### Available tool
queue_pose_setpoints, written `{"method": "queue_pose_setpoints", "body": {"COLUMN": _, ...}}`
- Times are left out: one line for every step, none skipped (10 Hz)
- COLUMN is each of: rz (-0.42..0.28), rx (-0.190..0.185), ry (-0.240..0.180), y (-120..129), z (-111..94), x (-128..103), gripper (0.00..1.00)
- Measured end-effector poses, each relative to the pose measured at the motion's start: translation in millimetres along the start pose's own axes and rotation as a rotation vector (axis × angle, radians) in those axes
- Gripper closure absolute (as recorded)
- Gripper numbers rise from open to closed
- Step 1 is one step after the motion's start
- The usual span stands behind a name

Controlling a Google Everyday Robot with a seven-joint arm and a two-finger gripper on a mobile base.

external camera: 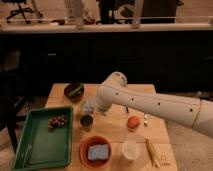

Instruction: Place towel in metal cup

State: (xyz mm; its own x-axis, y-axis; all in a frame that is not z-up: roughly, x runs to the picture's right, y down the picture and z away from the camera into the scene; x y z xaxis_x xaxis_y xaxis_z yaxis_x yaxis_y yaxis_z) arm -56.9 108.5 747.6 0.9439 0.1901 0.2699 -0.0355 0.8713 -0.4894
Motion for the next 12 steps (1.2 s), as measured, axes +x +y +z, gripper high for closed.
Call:
{"method": "queue_pose_setpoints", "body": {"rz": -0.018, "rx": -0.01, "ry": -0.015, "y": 1.2, "z": 3.9, "x": -9.9, "gripper": 1.0}}
{"method": "queue_pose_setpoints", "body": {"rz": -0.037, "rx": -0.03, "ry": -0.038, "y": 4.0, "z": 9.2, "x": -16.7, "gripper": 1.0}}
{"method": "queue_pose_setpoints", "body": {"rz": -0.048, "rx": -0.042, "ry": -0.048, "y": 5.6, "z": 12.4, "x": -21.2, "gripper": 1.0}}
{"method": "queue_pose_setpoints", "body": {"rz": -0.062, "rx": -0.057, "ry": -0.058, "y": 8.0, "z": 16.2, "x": -28.0, "gripper": 1.0}}
{"method": "queue_pose_setpoints", "body": {"rz": -0.071, "rx": -0.074, "ry": -0.069, "y": 9.5, "z": 17.9, "x": -32.4, "gripper": 1.0}}
{"method": "queue_pose_setpoints", "body": {"rz": -0.075, "rx": -0.093, "ry": -0.079, "y": 10.9, "z": 18.7, "x": -34.6, "gripper": 1.0}}
{"method": "queue_pose_setpoints", "body": {"rz": -0.078, "rx": -0.109, "ry": -0.086, "y": 12.2, "z": 19.6, "x": -37.1, "gripper": 1.0}}
{"method": "queue_pose_setpoints", "body": {"rz": -0.084, "rx": -0.131, "ry": -0.092, "y": 14.1, "z": 21.9, "x": -41.2, "gripper": 1.0}}
{"method": "queue_pose_setpoints", "body": {"rz": -0.085, "rx": -0.152, "ry": -0.096, "y": 15.7, "z": 25.0, "x": -43.2, "gripper": 1.0}}
{"method": "queue_pose_setpoints", "body": {"rz": -0.084, "rx": -0.171, "ry": -0.098, "y": 17.2, "z": 28.8, "x": -43.4, "gripper": 1.0}}
{"method": "queue_pose_setpoints", "body": {"rz": -0.083, "rx": -0.184, "ry": -0.102, "y": 18.1, "z": 31.5, "x": -44.2, "gripper": 1.0}}
{"method": "queue_pose_setpoints", "body": {"rz": -0.082, "rx": -0.202, "ry": -0.106, "y": 19.3, "z": 36.6, "x": -44.8, "gripper": 1.0}}
